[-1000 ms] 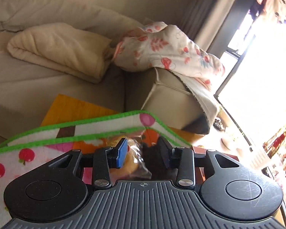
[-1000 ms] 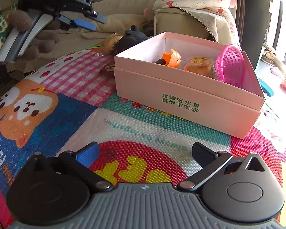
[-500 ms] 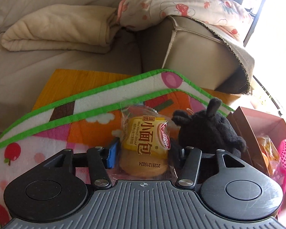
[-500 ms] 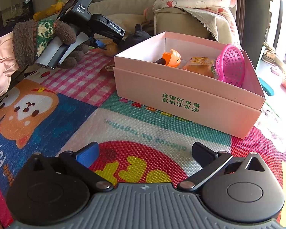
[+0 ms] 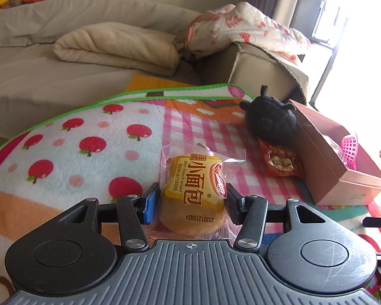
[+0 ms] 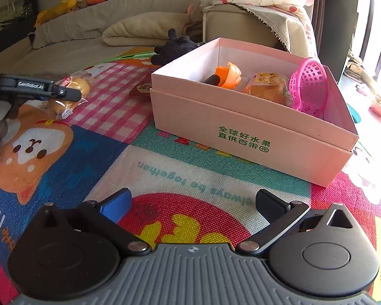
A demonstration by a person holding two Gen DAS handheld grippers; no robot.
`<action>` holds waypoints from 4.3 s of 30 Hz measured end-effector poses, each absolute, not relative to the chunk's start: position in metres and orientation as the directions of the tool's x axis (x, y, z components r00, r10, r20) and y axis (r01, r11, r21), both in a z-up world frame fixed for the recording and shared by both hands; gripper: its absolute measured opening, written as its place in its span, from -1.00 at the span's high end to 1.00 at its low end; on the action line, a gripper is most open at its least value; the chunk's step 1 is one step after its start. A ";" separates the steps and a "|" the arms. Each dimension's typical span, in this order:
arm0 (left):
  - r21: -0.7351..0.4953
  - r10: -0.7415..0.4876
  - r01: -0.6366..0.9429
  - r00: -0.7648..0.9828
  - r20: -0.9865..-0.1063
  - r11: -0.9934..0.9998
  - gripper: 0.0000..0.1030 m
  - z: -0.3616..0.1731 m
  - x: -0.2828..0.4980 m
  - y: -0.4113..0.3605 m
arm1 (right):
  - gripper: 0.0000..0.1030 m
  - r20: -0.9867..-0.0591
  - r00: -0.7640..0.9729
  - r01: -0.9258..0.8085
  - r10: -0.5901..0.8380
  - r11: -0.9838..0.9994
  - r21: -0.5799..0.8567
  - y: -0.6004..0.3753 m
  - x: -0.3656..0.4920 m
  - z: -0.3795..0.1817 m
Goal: Organize objects
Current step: 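Grasp the yellow corn toy with the right tool while the left tool holds the bun, then drop the bun into the pink box with the left tool while the right tool drops the corn in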
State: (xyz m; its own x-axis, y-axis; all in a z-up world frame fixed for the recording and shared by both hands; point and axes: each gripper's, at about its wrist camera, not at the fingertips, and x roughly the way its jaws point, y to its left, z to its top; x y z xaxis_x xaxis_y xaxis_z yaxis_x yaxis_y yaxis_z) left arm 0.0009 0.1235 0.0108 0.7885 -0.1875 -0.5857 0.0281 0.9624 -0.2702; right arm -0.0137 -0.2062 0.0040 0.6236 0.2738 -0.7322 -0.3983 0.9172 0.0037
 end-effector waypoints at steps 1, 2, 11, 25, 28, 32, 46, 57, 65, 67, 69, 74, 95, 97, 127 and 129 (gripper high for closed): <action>-0.274 -0.185 0.025 0.796 -0.576 0.961 -0.12 0.009 -0.001 0.124 | -1.00 -0.740 0.614 -0.402 0.274 0.916 0.006 -0.201 -0.012 0.005; -0.261 -0.178 0.027 0.801 -0.572 0.965 -0.12 0.009 -0.002 0.122 | -1.00 -0.748 0.605 -0.407 0.274 0.914 0.006 -0.194 -0.012 0.006; -0.229 -0.155 0.027 0.810 -0.565 0.973 -0.13 0.009 -0.004 0.116 | -1.00 -0.652 0.672 -0.533 0.351 0.841 -0.096 -0.150 -0.001 0.082; -0.195 -0.133 0.023 0.807 -0.575 0.981 -0.14 0.008 -0.003 0.111 | -0.77 -0.905 0.413 0.021 0.104 0.992 0.124 -0.247 0.336 0.078; -0.196 -0.132 0.021 0.809 -0.573 0.980 -0.15 0.008 -0.002 0.110 | -0.69 -0.942 0.319 0.039 0.107 0.991 0.125 -0.243 0.351 0.051; -0.201 -0.133 0.019 0.810 -0.571 0.979 -0.15 0.008 -0.002 0.111 | -0.31 -0.950 0.298 0.000 0.093 0.995 0.098 -0.233 0.352 0.038; -0.249 -0.159 0.018 0.813 -0.560 0.968 -0.14 0.007 -0.003 0.117 | 0.00 -0.753 0.639 -0.144 0.157 0.986 0.084 -0.199 0.232 0.155; -0.311 -0.298 0.140 0.780 -0.550 0.940 -0.12 0.022 -0.031 0.082 | 0.00 -0.779 0.485 -0.414 0.396 0.889 0.195 -0.183 0.006 0.124; -0.281 -0.389 0.270 0.690 -0.610 0.921 -0.12 0.029 -0.066 0.013 | -0.01 -0.853 0.407 -0.416 0.327 0.898 0.145 -0.201 -0.060 0.045; -0.253 -0.390 0.297 0.671 -0.631 0.921 -0.12 0.028 -0.073 0.000 | 0.00 -0.846 0.437 -0.442 0.307 0.892 0.095 -0.200 -0.076 0.040; -0.231 -0.382 0.308 0.661 -0.646 0.923 -0.12 0.028 -0.077 -0.010 | -0.05 -0.835 0.472 -0.452 0.283 0.891 0.047 -0.201 -0.088 0.038; -0.185 -0.348 0.306 0.655 -0.671 0.934 -0.12 0.029 -0.087 -0.025 | -0.26 -0.809 0.545 -0.428 0.219 0.903 -0.044 -0.207 -0.106 0.034; -0.233 -0.307 0.202 0.695 -0.651 0.951 -0.12 0.038 -0.108 0.001 | -0.48 -0.724 0.638 -0.408 0.262 0.913 -0.029 -0.200 -0.112 0.028; -0.240 -0.319 0.211 0.683 -0.657 0.948 -0.12 0.036 -0.105 -0.002 | -0.20 -0.721 0.635 -0.413 0.276 0.910 -0.016 -0.202 -0.113 0.029; -0.107 -0.370 0.389 0.702 -0.608 0.915 -0.15 0.041 0.101 -0.112 | -0.21 -0.596 0.765 -0.285 0.244 0.958 0.026 -0.263 -0.108 0.058; -0.056 -0.368 0.428 0.696 -0.616 0.902 -0.17 0.041 0.097 -0.115 | -0.21 -0.599 0.764 -0.285 0.242 0.958 0.024 -0.261 -0.103 0.058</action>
